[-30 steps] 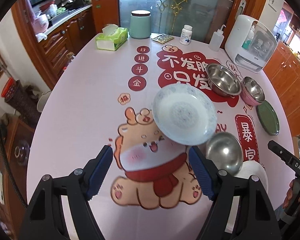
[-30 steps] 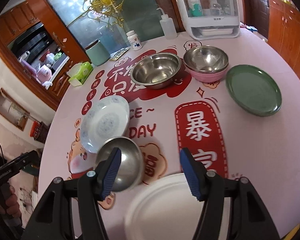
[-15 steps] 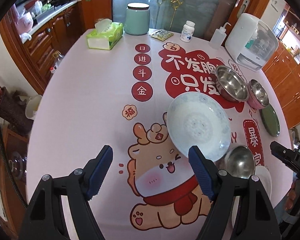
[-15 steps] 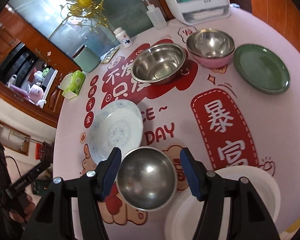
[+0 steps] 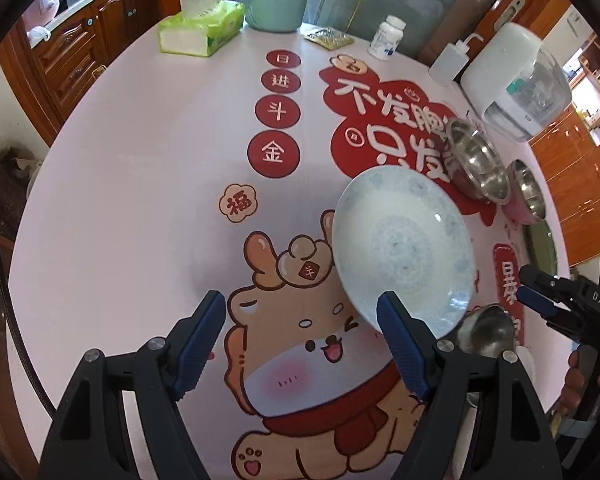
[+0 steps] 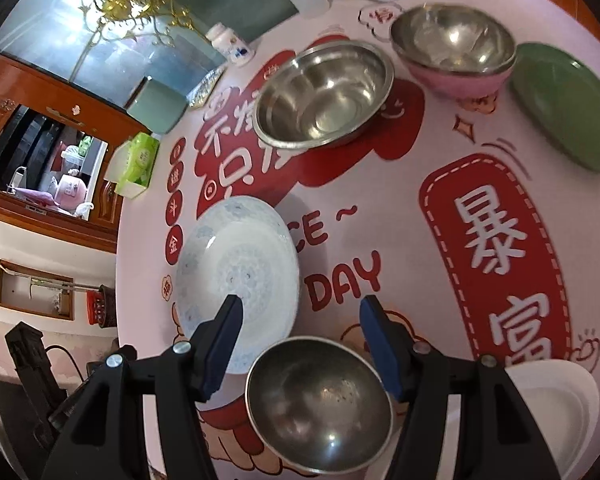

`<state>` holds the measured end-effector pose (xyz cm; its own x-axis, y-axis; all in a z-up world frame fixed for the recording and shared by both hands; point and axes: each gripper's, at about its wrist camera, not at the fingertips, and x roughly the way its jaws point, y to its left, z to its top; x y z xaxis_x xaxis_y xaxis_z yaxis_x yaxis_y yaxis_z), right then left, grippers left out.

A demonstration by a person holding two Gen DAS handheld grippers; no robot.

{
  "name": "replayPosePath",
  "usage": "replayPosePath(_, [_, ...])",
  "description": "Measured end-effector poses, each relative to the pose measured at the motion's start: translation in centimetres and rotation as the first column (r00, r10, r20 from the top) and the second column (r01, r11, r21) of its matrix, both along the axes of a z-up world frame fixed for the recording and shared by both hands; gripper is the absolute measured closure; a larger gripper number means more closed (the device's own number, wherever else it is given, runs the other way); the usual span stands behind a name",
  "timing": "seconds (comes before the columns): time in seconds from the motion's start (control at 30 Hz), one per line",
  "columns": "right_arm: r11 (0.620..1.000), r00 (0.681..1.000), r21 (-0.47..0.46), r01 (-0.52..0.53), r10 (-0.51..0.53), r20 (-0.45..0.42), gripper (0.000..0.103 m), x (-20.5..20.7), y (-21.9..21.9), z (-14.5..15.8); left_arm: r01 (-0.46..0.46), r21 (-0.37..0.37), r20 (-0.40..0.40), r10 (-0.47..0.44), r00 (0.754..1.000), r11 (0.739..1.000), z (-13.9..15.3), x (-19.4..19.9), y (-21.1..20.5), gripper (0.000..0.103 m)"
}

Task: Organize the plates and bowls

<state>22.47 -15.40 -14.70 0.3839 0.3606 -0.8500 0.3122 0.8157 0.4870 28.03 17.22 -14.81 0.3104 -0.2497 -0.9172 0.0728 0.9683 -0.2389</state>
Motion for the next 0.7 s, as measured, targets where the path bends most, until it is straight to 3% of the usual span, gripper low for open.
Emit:
replayPosePath(0.2, [0.997,0.999,0.073,-0.031,0.032,-0.007,0.042,1.4,0.2,-2.1,-0.009,-0.032,-0.05,0.007,0.999,0.999,-2.4,1.7,-1.1,0.026])
replayPosePath(0.57, [0.985,0.999,0.162,-0.052,0.05,0.017,0.042,2.6,-0.1,-4.3,0.067,-0.029,-0.083,-0.069,0.994,0.997,-6.1,3.9,-4.0,0.026])
replayPosePath(0.7, [0.986,0.999,0.16,-0.05,0.052,-0.003,0.055,3.1,-0.1,-5.1,0.072,-0.04,-0.088,-0.075,0.993,0.997,-6.9,4.3,-4.3,0.031])
